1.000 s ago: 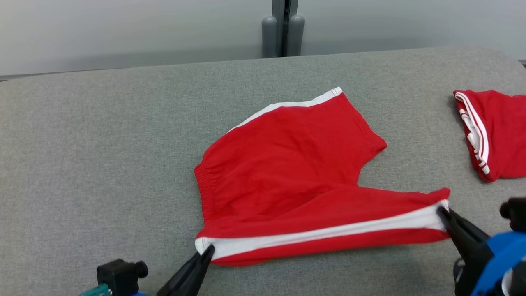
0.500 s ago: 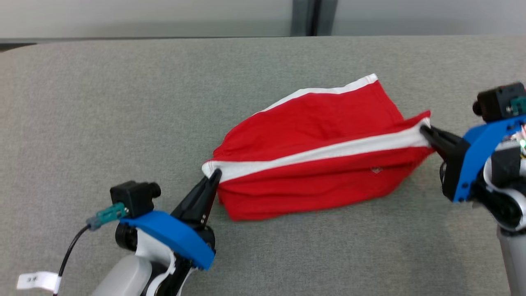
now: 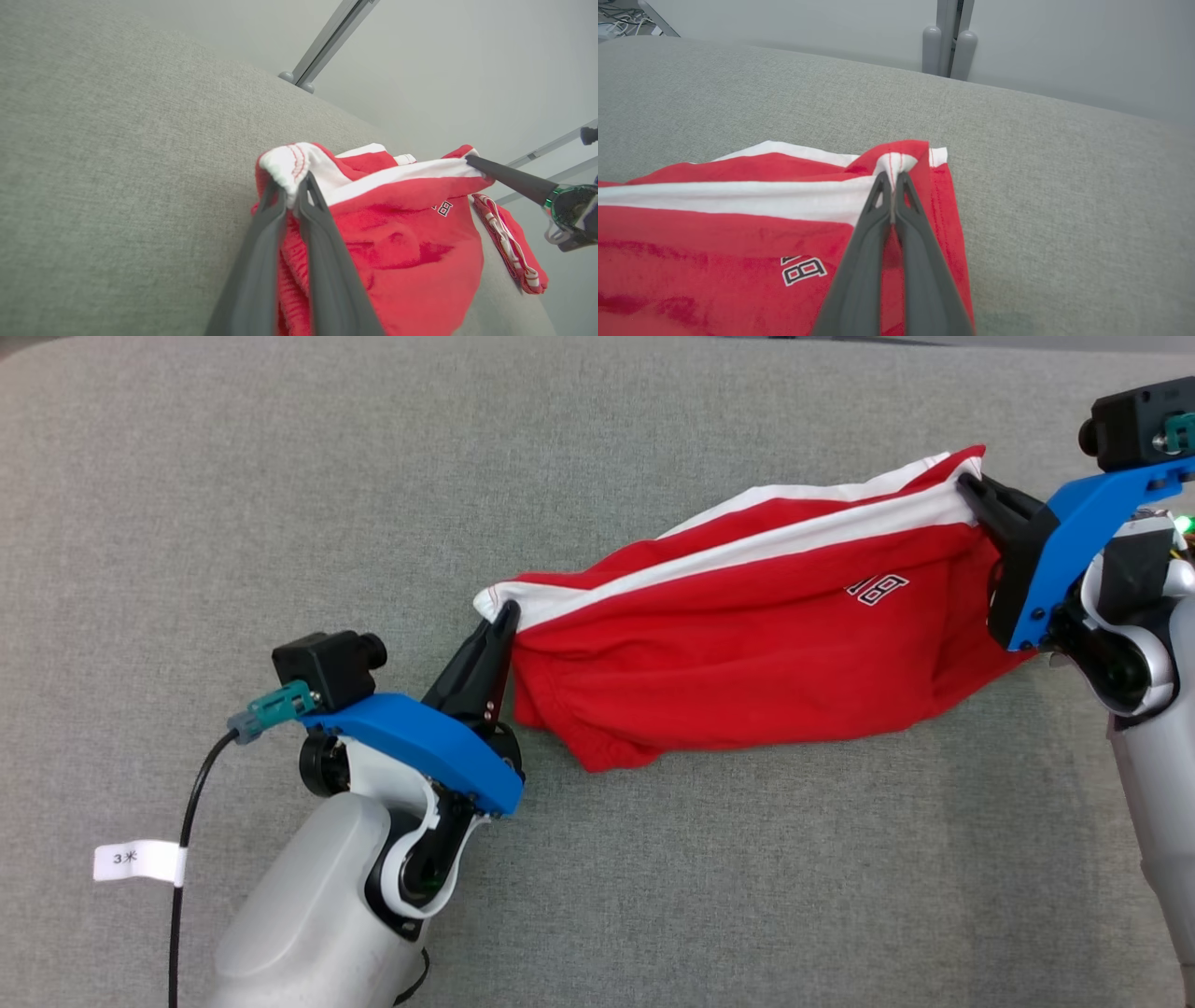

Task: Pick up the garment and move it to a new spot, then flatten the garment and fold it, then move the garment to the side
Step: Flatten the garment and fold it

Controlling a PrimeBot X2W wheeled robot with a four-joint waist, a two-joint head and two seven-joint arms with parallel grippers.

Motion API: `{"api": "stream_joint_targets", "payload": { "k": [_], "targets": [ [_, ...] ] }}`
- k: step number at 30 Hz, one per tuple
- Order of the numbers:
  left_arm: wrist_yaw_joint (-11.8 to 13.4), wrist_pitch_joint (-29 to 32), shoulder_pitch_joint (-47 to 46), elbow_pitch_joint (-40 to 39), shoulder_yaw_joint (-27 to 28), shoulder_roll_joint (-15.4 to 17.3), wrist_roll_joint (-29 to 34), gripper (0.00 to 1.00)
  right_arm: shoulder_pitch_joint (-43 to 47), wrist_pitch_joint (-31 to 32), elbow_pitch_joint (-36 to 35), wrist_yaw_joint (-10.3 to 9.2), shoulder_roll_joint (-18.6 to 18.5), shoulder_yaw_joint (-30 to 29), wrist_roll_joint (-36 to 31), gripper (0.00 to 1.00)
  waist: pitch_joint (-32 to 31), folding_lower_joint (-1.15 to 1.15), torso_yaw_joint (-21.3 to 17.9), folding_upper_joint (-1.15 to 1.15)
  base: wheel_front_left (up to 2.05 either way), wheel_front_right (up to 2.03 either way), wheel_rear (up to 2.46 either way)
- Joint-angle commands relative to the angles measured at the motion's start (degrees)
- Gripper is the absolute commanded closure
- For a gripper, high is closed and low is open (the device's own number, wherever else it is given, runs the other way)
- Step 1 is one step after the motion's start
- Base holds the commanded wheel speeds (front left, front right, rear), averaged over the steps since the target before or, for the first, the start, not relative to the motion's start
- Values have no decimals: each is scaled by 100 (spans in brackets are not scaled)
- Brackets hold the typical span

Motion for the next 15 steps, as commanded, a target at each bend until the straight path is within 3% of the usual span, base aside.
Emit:
{"api": "stream_joint_targets", "payload": {
  "k": [1, 4, 5, 6, 7, 8, 9, 10, 15],
  "targets": [
    [-15, -60, -149, 136, 47, -30, 28, 100, -166, -112, 163, 1, -36, 63, -28, 100, 74, -1, 35, 0, 0, 0, 0],
    [38, -151, -358, 409, 63, -122, 75, 100, -401, -359, 503, 1, -4, 171, -49, 100, 151, -1, 24, 0, 0, 0, 0],
    [39, -172, -404, 492, 70, -149, 79, 100, -469, -485, 588, 1, 7, 214, -46, 95, 170, -1, 20, 0, 0, 0, 0],
    [40, -196, -451, 555, 77, -175, 73, 100, -543, -644, 636, 1, 6, 284, -46, 57, 187, -1, 17, 0, 0, 0, 0],
    [29, -210, -496, 614, 83, -200, 66, 100, -598, -769, 735, 1, 10, 311, -8, 5, 201, -1, 12, 0, 0, 0, 0],
    [-6, -205, -530, 664, 62, -219, 64, 85, -626, -850, 851, 0, 13, 354, 32, 0, 205, -1, 6, 0, 0, 0, 0],
    [-39, -169, -549, 712, 34, -243, 43, 22, -659, -910, 947, 1, 15, 405, 66, 0, 205, -1, -1, 0, 0, 0, 0],
    [-64, -151, -564, 752, 16, -261, 22, 0, -706, -965, 1038, 0, 15, 454, 96, 0, 199, -1, -5, 0, 0, 0, 0],
    [-160, -206, -498, 897, -14, -248, -25, 0, -774, -1270, 1361, 1, -20, 643, 298, 0, 62, -1, -29, 0, 0, 0, 0]
  ]
}}
